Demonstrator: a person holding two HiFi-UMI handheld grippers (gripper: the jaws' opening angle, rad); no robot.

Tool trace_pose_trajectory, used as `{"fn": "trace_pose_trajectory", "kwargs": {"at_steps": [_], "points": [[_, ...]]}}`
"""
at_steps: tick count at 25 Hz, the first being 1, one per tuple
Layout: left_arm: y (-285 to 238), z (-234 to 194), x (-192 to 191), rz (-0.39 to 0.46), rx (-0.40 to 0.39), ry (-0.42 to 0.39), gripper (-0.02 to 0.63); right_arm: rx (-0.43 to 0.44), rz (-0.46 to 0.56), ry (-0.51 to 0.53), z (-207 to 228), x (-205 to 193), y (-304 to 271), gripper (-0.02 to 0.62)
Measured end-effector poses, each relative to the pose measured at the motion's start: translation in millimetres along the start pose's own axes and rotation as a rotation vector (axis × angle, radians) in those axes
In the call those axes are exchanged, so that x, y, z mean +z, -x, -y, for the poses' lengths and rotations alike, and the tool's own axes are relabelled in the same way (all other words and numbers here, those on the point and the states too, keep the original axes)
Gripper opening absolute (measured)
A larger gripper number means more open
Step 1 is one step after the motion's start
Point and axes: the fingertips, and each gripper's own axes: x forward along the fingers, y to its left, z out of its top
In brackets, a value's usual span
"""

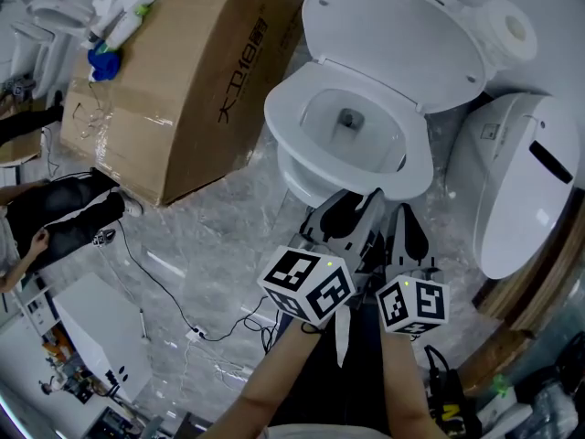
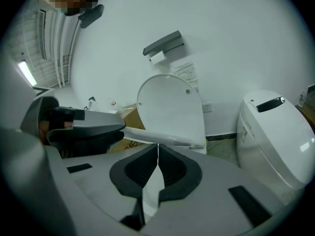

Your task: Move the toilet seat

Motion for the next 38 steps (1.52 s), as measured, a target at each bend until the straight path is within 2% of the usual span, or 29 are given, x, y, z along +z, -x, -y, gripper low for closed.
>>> {"fn": "trace_pose_trajectory", "kwargs": {"at_steps": [6,17,24,29,35,38], "points": [[-7.7,7.4,9.8,0.007,-0.022,-0.023,0.118,0.043,0.028,0.05,-1.7,16.6,-10.5,0.02],[-22.3,21.4,27.1,0.04,-0.05,-0.049,0.121,0.027,0.071,0.046,4.1,42.2,-18.9,0.017],[-25.9,26.7,37.1,0.068,-0.058,-0.045,0.121,0.03,0.092,0.053,6.3,54.4,-22.3,0.017],[-25.6,24.7,41.0,0.081,-0.076,-0.004,0.121,0.034,0.099,0.063,7.6,60.1,-25.5,0.017],[-22.1,12.0,40.4,0.059,-0.032,-0.076,0.109,0.034,0.127,0.063,10.8,73.8,-29.6,0.017],[-23.2,4.0,44.0,0.054,0.002,-0.168,0.094,0.035,0.137,0.063,11.9,79.8,-32.3,0.017]]}}
